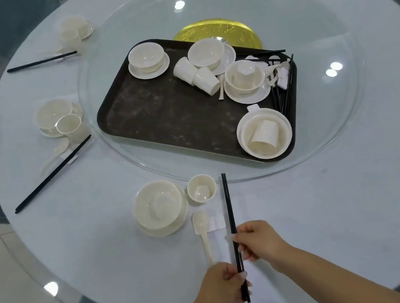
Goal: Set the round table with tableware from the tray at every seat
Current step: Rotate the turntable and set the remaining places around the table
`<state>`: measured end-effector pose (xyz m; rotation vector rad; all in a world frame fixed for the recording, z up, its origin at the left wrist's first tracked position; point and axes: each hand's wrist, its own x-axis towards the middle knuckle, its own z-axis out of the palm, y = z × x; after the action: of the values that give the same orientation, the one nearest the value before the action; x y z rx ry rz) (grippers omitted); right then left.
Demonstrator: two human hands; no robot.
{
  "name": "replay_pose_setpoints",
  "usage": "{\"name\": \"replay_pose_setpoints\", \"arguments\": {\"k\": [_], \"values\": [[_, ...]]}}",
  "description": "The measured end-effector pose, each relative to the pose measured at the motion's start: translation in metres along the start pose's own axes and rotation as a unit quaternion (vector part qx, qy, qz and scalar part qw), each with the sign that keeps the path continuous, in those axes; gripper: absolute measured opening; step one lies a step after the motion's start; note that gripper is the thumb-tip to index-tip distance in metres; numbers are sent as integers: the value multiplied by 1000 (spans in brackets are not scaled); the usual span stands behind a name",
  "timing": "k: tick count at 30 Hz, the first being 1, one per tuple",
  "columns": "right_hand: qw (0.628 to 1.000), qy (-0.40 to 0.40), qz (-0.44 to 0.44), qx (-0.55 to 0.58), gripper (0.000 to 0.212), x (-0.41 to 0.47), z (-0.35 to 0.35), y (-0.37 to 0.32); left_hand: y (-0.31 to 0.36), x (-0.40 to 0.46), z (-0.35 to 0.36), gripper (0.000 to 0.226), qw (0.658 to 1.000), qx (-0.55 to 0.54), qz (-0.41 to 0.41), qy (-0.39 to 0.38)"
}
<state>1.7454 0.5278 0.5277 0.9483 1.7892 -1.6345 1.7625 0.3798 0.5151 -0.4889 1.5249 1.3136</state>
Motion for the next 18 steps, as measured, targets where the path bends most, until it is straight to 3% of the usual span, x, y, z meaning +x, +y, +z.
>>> {"name": "replay_pose_setpoints", "arguments": {"k": [11, 18], "values": [[999, -9, 23, -45, 31, 1, 25, 16, -22, 13, -19, 17, 973, 226, 53, -4], [998, -9, 38, -44, 28, 4, 25, 17, -17, 14, -15, 27, 928, 363, 85, 29]]}}
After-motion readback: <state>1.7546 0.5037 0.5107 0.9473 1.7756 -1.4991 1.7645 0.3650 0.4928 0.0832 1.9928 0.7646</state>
